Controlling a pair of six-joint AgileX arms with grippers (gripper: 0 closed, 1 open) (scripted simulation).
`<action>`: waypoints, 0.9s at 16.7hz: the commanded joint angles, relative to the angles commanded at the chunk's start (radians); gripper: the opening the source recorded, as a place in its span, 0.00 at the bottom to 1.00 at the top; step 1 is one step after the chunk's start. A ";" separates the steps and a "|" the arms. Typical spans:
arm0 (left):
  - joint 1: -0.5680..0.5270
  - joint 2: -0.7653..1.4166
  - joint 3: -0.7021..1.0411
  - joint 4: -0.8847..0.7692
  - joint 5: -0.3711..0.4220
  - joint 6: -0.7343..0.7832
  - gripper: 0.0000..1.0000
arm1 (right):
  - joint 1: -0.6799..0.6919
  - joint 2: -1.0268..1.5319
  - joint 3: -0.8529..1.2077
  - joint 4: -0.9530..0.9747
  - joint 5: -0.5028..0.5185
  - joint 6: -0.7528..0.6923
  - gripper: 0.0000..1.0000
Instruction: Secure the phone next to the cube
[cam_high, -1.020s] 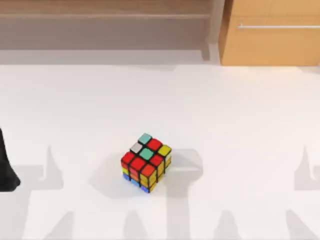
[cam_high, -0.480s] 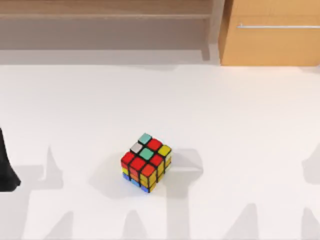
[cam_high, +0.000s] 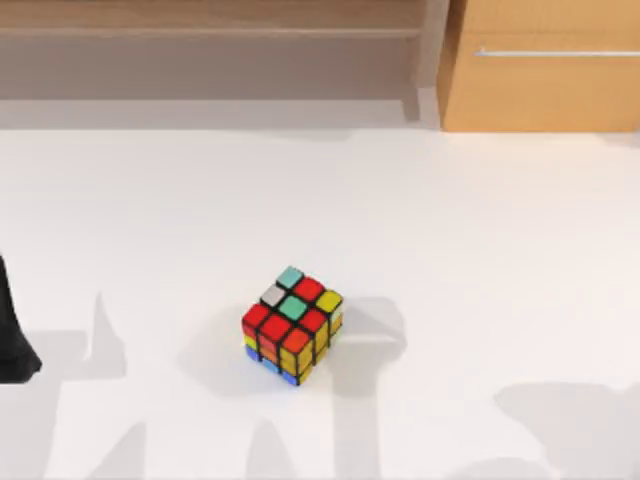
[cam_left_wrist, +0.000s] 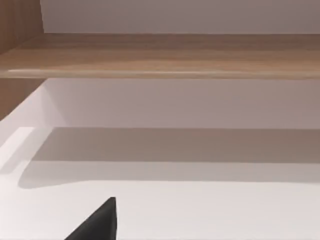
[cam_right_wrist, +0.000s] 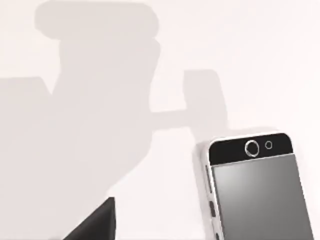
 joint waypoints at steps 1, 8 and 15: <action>0.000 0.000 0.000 0.000 0.000 0.000 1.00 | -0.034 0.102 0.062 -0.047 0.000 -0.043 1.00; 0.000 0.000 0.000 0.000 0.000 0.000 1.00 | -0.225 0.674 0.411 -0.310 0.000 -0.284 1.00; 0.000 0.000 0.000 0.000 0.000 0.000 1.00 | -0.272 0.805 0.497 -0.375 0.000 -0.343 1.00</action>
